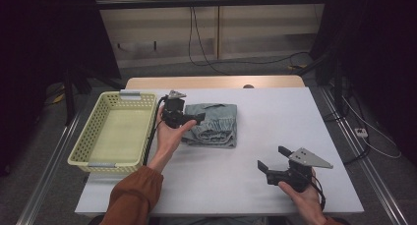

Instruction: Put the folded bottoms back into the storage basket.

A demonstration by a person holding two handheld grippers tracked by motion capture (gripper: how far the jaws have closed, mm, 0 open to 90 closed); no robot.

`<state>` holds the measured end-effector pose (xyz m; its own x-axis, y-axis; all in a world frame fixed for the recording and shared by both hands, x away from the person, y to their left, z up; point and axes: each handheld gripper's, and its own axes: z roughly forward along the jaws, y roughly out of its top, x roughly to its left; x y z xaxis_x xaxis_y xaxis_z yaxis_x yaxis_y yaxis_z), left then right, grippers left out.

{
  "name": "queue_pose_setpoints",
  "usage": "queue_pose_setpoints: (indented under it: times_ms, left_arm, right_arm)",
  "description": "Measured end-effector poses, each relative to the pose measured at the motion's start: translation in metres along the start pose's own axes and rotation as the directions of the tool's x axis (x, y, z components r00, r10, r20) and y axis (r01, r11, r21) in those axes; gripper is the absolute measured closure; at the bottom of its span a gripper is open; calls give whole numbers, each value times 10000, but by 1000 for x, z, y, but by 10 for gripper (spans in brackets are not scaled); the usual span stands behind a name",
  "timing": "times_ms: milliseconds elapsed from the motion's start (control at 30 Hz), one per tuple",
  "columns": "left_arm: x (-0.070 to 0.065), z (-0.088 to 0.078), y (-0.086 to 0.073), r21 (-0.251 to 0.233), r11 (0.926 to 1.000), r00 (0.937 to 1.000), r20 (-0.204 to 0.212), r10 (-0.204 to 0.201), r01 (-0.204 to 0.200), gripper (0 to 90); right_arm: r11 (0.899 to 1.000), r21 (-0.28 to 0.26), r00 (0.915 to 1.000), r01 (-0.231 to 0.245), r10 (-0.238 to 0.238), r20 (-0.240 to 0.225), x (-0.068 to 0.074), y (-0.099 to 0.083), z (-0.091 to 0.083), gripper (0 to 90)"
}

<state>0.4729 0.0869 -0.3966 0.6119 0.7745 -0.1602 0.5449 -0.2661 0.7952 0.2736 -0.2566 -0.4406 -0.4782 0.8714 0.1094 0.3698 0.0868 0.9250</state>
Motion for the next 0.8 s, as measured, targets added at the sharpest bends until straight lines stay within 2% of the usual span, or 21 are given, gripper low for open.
queue_pose_setpoints:
  times_ms: [67,133,167,300,367,467,567,600,667,700,733,800]
  left_arm:
    - [0,7,0,200,9998,9997,-226,96,-91,58]
    - [4,13,0,323,9993,9998,-26,-198,198,59]
    - [6,16,1,310,9990,9994,-109,-328,331,67]
    - [10,30,1,727,9970,9986,-467,-231,264,71]
    - [11,34,-1,668,9973,9976,-647,-258,301,74]
    - [11,41,-4,779,9959,9980,-476,-425,461,88]
    - [13,45,-6,932,9952,9962,-840,-222,300,101]
    - [16,47,-7,965,9945,9956,-880,-310,395,101]
    - [21,51,-10,1154,9919,9927,-1136,-407,539,101]
    - [24,53,-12,1364,9897,9914,-1279,-261,436,101]
    - [27,54,-13,1452,9880,9902,-1358,-326,524,100]
    - [33,56,-17,1609,9829,9895,-1268,-699,900,87]
  right_arm:
    - [10000,8,10000,-3,3,4,0,0,0,71]
    - [10000,13,10000,-28,28,1,0,0,0,71]
    - [10000,10,10000,-19,19,13,0,0,0,71]
    - [10000,8,10000,-61,61,21,0,0,0,71]
    - [10000,4,10000,-78,78,28,0,0,0,72]
    - [10000,57,10000,-68,68,33,0,-1,0,72]
    - [10000,51,10000,-26,26,36,0,-1,0,73]
    - [10000,51,10000,-17,16,44,0,-1,0,74]
    - [10000,51,10000,-28,28,25,0,-1,0,75]
    - [10000,61,10000,-46,46,10,0,-1,0,75]
    - [9999,81,10000,-77,77,1,0,-1,0,75]
    - [9999,103,10000,-70,70,-4,0,-1,0,75]
